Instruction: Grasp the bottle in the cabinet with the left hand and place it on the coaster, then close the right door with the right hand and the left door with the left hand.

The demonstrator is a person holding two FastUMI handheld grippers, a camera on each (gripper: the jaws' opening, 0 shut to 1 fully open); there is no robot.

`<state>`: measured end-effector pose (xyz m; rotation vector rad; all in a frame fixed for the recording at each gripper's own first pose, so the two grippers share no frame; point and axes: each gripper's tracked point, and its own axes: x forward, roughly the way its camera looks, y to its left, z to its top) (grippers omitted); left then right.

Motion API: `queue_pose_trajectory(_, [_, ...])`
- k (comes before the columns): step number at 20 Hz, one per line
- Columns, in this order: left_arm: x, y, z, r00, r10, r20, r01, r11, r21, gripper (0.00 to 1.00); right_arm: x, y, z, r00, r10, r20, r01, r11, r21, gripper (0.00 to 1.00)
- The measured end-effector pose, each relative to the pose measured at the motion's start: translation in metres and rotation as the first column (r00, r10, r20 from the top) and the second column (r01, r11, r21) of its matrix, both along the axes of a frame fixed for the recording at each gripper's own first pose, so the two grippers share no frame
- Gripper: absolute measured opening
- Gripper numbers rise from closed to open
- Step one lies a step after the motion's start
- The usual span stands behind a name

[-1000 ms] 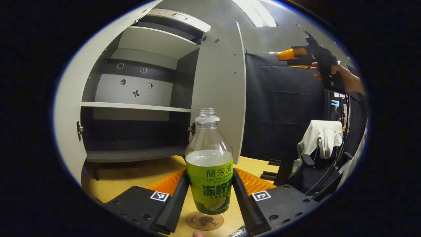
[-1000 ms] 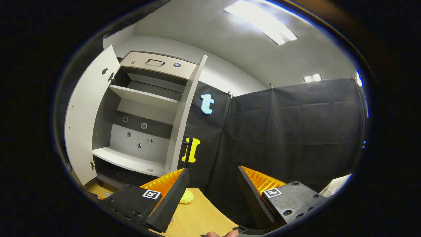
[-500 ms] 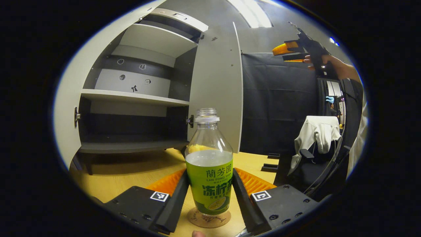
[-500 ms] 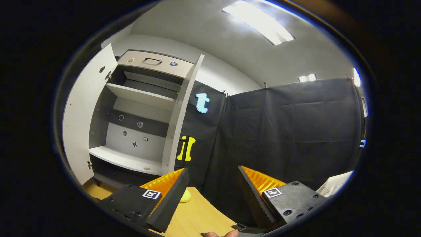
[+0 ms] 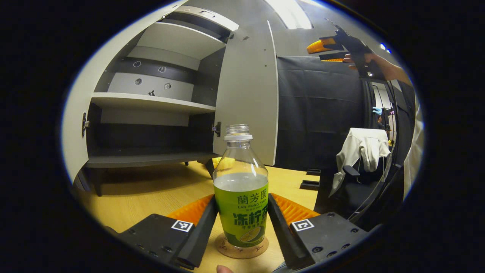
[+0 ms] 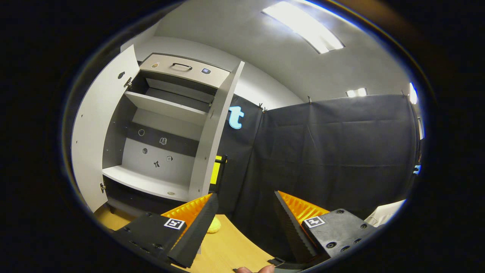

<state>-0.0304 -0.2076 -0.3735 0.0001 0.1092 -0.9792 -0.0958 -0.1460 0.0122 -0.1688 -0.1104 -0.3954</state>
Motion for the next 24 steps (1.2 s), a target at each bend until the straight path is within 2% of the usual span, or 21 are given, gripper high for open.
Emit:
queue_pose_trajectory(4, [-0.003,0.004,-0.003,1.000,0.000,-0.029,0.000,1.000,-0.021,0.84,0.001,0.000,-0.002,1.000,0.002,-0.006,-0.002,1.000,-0.003,0.97])
queue_pose_trajectory(7, [-0.008,0.006,-0.013,0.998,0.014,-0.057,-0.014,1.000,-0.008,0.96,0.003,0.001,-0.006,1.000,0.008,-0.012,-0.008,1.000,0.019,0.97])
queue_pose_trajectory(13, [-0.036,0.018,-0.016,0.995,0.034,-0.093,-0.032,0.999,0.027,0.96,0.024,-0.009,-0.017,0.998,0.045,-0.049,-0.037,0.988,0.147,0.97])
queue_pose_trajectory(15, [-0.049,0.031,-0.005,0.992,0.069,-0.108,-0.065,0.997,0.045,0.96,0.037,-0.015,-0.018,0.996,0.076,-0.054,-0.064,0.981,0.185,0.97])
queue_pose_trajectory(17, [-0.054,0.051,0.023,0.982,0.156,-0.108,-0.151,0.987,0.048,0.96,0.056,-0.019,-0.018,0.990,0.129,-0.057,-0.114,0.969,0.222,0.97])
queue_pose_trajectory(19, [-0.053,0.075,0.064,0.954,0.280,-0.103,-0.278,0.960,0.035,0.95,0.077,-0.029,-0.018,0.985,0.163,-0.053,-0.145,0.959,0.243,0.98])
queue_pose_trajectory(20, [-0.051,0.089,0.086,0.932,0.349,-0.102,-0.348,0.937,0.023,0.95,0.086,-0.035,-0.018,0.983,0.175,-0.053,-0.156,0.956,0.249,0.97])
queue_pose_trajectory(22, [-0.047,0.115,0.134,0.871,0.483,-0.093,-0.486,0.874,-0.016,0.96,0.104,-0.045,-0.015,0.980,0.196,-0.040,-0.179,0.948,0.262,0.97])
queue_pose_trajectory(24, [-0.044,0.141,0.181,0.799,0.598,-0.058,-0.601,0.797,-0.061,0.96,0.120,-0.050,-0.013,0.974,0.224,-0.031,-0.209,0.944,0.255,0.97])
